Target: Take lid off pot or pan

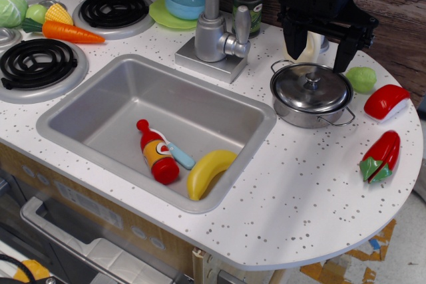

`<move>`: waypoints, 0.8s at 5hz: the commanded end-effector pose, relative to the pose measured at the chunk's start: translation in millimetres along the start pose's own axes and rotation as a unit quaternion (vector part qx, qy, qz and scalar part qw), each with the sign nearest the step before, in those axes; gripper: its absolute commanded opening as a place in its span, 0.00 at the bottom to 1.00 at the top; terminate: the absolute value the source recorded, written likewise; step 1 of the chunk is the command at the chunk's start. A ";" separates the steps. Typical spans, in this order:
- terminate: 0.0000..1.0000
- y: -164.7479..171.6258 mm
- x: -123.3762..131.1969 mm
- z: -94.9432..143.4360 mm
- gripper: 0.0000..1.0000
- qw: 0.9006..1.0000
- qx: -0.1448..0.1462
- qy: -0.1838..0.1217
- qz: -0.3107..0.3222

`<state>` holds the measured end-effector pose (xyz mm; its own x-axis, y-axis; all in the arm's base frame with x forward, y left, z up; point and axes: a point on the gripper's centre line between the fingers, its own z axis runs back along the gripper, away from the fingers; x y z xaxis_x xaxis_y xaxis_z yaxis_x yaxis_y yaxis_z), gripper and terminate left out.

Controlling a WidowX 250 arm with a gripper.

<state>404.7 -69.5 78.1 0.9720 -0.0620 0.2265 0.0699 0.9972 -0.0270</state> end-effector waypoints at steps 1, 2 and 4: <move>0.00 1.9 15.1 -6.1 1.00 0.999 -0.013 -0.036 -0.026; 0.00 3.1 16.8 -19.2 1.00 0.998 -0.025 -0.037 -0.040; 0.00 6.3 16.5 -34.2 0.00 0.998 -0.031 -0.042 -0.039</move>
<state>424.7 -67.6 41.1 0.9492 -0.1308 0.2863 0.1537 0.9864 -0.0588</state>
